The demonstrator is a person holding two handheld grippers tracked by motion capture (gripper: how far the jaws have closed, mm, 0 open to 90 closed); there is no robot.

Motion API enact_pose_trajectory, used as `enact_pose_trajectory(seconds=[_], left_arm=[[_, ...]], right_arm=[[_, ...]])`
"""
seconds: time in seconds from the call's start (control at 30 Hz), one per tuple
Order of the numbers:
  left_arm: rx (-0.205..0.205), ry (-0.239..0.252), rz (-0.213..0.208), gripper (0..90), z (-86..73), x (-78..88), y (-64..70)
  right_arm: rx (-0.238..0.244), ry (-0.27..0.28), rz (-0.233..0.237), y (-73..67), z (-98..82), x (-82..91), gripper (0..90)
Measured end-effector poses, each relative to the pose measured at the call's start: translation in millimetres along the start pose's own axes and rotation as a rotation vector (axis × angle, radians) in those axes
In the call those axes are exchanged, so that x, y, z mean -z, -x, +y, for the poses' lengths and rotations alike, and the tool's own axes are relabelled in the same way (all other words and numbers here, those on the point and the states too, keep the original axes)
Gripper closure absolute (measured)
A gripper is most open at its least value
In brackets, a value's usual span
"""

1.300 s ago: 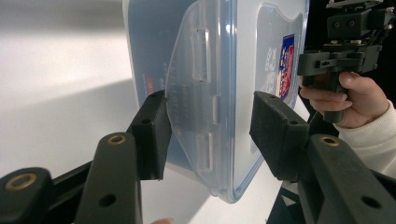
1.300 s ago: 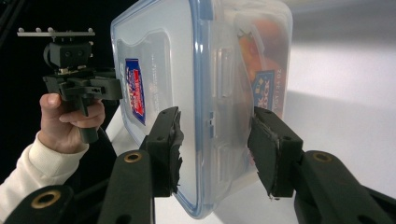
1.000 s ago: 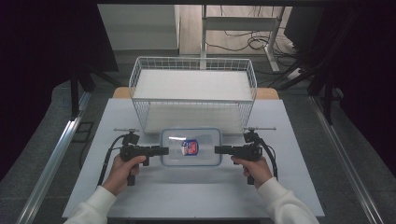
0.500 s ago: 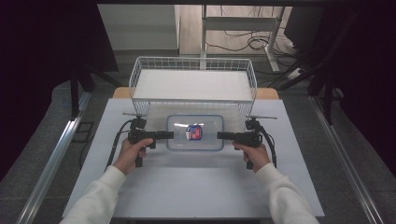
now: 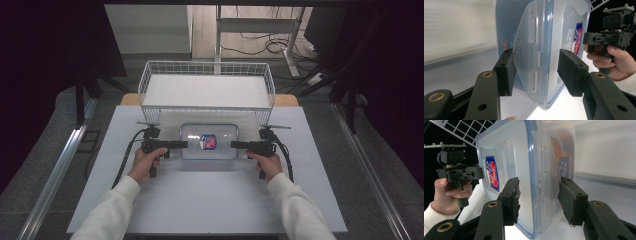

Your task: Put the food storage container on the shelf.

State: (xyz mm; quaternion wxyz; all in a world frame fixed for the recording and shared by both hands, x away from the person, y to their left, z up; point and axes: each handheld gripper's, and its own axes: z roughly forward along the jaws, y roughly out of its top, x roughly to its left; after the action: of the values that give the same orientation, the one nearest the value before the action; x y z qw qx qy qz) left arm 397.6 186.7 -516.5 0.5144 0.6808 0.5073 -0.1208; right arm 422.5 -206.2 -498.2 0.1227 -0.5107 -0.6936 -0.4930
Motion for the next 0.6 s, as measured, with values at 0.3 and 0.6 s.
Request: enact_pose_trajectory(seconds=[0.3,0.6], left_arm=[[0.049,0.033,-0.021,48.8,1.9,-3.3,-9.0],[0.135,0.078,-0.031,47.8,2.9,-7.7,-13.9]], right_arm=[[-0.051,0.047,-0.01,2.9,-0.8,-3.9,51.7],[-0.142,0.105,-0.019,7.2,-1.3,-8.7,50.9]])
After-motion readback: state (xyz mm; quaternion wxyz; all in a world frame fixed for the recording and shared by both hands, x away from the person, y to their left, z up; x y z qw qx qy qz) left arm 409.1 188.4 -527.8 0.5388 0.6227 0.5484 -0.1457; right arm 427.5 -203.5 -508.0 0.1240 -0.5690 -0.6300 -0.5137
